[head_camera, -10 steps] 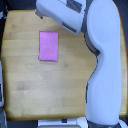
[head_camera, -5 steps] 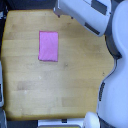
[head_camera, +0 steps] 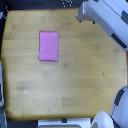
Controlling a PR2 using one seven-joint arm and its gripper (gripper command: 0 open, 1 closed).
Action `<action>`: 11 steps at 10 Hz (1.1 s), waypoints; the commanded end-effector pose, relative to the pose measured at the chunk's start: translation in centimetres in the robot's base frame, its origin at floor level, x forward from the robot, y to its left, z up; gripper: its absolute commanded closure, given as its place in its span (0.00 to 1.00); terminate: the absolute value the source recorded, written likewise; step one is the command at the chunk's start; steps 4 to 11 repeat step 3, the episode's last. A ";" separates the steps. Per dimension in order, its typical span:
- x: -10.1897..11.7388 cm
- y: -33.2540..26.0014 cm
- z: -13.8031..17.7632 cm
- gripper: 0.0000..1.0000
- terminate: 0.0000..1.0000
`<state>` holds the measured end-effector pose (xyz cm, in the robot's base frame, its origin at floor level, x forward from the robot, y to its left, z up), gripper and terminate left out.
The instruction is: Folding a cloth
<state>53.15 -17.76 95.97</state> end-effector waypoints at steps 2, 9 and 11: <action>-0.9 -11.2 -1.5 0.00 0.00; -0.8 -12.8 -2.2 0.00 1.00; -0.8 -12.8 -2.2 0.00 1.00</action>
